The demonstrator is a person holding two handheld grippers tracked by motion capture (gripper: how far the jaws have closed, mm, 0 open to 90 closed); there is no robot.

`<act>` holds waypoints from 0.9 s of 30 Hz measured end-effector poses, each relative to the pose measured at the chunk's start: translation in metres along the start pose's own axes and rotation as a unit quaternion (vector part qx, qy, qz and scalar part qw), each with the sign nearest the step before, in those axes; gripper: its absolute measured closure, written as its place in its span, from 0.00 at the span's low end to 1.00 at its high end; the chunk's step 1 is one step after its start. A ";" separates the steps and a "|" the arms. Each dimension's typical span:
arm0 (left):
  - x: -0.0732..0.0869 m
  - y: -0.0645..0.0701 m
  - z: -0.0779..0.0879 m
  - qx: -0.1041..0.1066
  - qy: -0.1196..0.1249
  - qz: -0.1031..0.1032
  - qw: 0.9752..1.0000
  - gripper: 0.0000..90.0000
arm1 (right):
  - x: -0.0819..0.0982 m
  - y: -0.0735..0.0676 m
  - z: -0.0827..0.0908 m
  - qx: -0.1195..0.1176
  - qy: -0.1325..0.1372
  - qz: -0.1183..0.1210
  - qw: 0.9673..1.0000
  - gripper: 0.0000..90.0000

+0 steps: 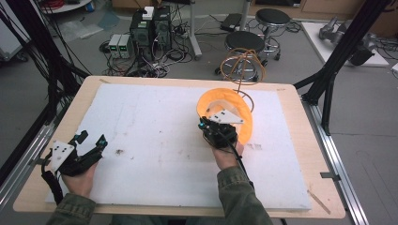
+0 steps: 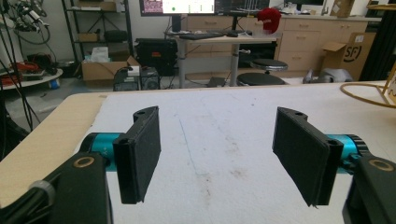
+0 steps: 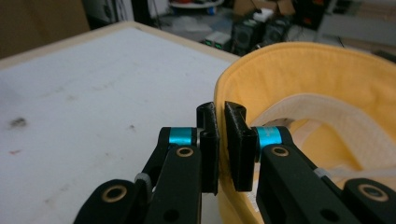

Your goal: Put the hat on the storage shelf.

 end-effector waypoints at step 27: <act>-0.002 0.002 -0.003 0.000 0.005 -0.005 1.000 0.36 | -0.074 0.021 0.044 -0.050 0.157 0.022 0.986 0.94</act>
Point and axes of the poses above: each handheld gripper's, and its own axes: z roughly backward along the jaws, x roughly out of its underside, y roughly to its right, the point moved 6 cm from there along -z, roughly forward along the jaws, and after that the axes turned 13 degrees about -x, right-handed, at the moved point
